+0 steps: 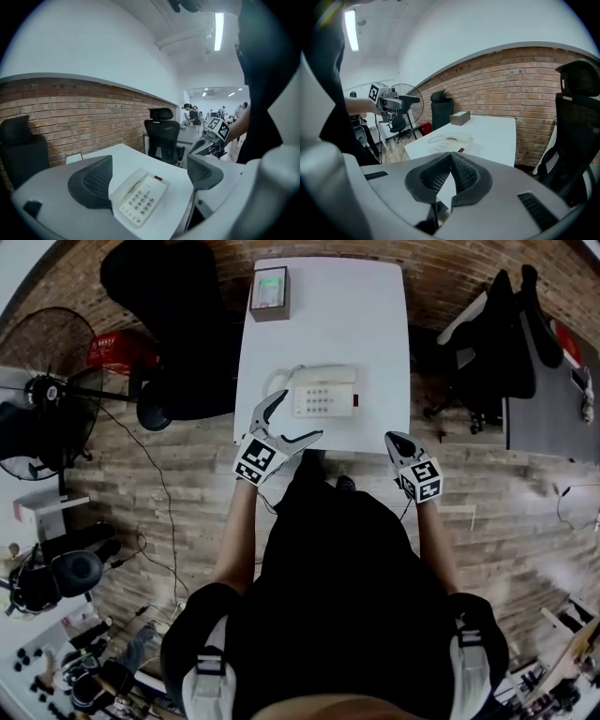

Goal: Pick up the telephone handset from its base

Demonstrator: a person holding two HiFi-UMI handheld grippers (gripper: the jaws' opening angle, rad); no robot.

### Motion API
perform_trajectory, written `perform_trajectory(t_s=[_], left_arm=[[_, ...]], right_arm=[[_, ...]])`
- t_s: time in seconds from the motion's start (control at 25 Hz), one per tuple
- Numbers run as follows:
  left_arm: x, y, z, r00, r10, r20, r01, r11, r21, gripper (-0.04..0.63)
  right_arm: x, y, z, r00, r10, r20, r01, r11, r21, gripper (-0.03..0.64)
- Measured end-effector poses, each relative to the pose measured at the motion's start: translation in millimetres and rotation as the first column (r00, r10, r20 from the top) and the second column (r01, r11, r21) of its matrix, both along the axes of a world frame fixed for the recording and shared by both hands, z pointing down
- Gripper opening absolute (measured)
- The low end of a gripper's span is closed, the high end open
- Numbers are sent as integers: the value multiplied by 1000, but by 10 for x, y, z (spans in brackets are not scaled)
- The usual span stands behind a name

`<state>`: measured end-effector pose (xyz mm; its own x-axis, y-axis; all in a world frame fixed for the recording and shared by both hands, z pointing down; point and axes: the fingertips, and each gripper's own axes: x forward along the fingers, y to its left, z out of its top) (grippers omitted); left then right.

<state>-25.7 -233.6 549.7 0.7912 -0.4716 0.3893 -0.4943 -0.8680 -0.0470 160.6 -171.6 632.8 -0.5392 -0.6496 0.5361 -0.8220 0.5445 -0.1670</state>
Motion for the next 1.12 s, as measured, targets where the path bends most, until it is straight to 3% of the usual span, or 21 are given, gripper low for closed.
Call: perform_trajectory(t_s=[0.12, 0.56, 0.68, 1.12], left_arm=[[38, -172, 23, 999, 36, -24, -36, 999, 4, 483], [93, -669, 417, 984, 176, -10, -176, 982, -73, 483], [139, -748, 550, 969, 243, 53, -240, 969, -56, 483], [264, -1027, 1047, 910, 401, 111, -385, 913, -136, 483]], right_arm=[[-21, -49, 51, 999, 38, -6, -38, 999, -12, -3], [-106, -263, 87, 983, 180, -23, -180, 984, -14, -3], [-109, -272, 95, 975, 220, -29, -220, 975, -15, -3], [-169, -238, 158, 931, 362, -45, -363, 931, -29, -3]])
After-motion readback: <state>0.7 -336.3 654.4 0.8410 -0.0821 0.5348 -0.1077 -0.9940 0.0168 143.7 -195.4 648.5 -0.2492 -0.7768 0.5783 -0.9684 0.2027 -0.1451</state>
